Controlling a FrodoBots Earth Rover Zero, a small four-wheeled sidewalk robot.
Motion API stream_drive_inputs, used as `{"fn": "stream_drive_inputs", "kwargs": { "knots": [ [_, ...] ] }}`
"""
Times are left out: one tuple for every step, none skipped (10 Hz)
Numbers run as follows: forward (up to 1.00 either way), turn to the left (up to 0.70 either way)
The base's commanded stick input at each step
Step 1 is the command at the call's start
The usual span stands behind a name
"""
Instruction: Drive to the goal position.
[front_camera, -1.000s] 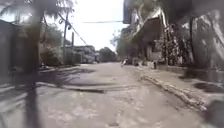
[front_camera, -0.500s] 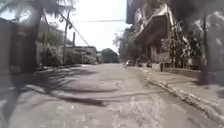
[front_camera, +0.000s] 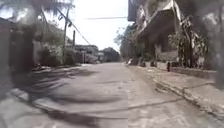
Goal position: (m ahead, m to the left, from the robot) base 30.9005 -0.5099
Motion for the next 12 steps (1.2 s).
{"fn": "stream_drive_inputs", "kwargs": {
  "knots": [
    [1.0, -0.27],
    [1.0, -0.4],
    [1.0, -0.4],
    [1.0, -0.4],
    [1.0, -0.4],
    [1.0, -0.22],
    [1.0, 0.0],
    [1.0, 0.0],
    [1.0, 0.0],
    [1.0, 0.0],
    [1.0, 0.0],
    [1.0, 0.0]
  ]
}}
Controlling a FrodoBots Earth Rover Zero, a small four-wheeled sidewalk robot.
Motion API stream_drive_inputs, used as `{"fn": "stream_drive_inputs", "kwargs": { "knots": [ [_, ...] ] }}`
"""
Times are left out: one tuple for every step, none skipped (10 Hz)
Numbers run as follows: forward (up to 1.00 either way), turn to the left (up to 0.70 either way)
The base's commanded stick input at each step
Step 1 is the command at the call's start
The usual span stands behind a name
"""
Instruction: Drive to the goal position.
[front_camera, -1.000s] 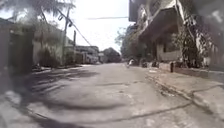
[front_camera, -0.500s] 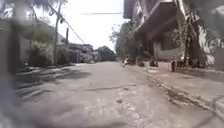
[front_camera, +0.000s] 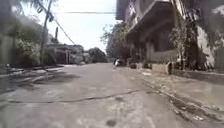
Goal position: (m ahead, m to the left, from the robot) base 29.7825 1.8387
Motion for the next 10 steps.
{"fn": "stream_drive_inputs", "kwargs": {
  "knots": [
    [1.0, 0.0],
    [1.0, 0.0],
    [1.0, 0.0],
    [1.0, 0.0],
    [1.0, 0.0],
    [1.0, 0.0],
    [1.0, 0.0],
    [1.0, 0.0],
    [1.0, 0.0],
    [1.0, 0.0]
  ]
}}
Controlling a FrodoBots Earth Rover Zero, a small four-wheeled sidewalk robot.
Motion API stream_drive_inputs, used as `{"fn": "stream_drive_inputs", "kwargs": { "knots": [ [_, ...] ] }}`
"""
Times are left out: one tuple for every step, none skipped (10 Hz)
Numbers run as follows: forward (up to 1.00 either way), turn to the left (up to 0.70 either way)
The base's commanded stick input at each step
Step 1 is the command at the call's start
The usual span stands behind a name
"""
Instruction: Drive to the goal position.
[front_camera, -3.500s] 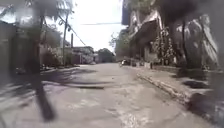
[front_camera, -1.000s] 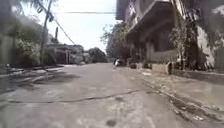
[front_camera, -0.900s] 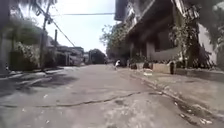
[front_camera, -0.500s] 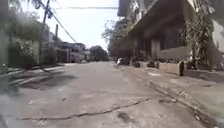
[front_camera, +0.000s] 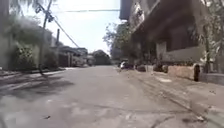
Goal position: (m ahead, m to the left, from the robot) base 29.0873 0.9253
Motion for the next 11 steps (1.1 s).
{"fn": "stream_drive_inputs", "kwargs": {
  "knots": [
    [1.0, 0.0],
    [1.0, 0.0],
    [1.0, 0.0],
    [1.0, 0.0],
    [1.0, 0.0],
    [1.0, 0.0],
    [1.0, 0.0],
    [1.0, 0.0],
    [1.0, 0.0],
    [1.0, 0.0],
    [1.0, 0.0]
  ]
}}
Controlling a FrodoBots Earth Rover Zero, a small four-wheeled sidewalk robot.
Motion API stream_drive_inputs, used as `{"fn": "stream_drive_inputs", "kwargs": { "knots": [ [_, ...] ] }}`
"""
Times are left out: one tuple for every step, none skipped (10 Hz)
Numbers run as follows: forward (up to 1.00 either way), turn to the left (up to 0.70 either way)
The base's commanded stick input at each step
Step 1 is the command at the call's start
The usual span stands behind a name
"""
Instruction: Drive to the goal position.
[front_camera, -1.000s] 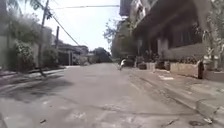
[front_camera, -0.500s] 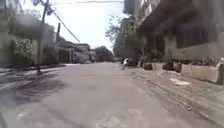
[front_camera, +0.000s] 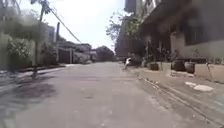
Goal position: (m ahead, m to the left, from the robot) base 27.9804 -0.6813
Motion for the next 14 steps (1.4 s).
{"fn": "stream_drive_inputs", "kwargs": {
  "knots": [
    [1.0, 0.0],
    [1.0, 0.0],
    [1.0, 0.0],
    [1.0, 0.0],
    [1.0, 0.0],
    [1.0, 0.0],
    [1.0, 0.0],
    [1.0, 0.0],
    [1.0, 0.0],
    [1.0, 0.0],
    [1.0, 0.0],
    [1.0, 0.0],
    [1.0, -0.29],
    [1.0, -0.39]
  ]
}}
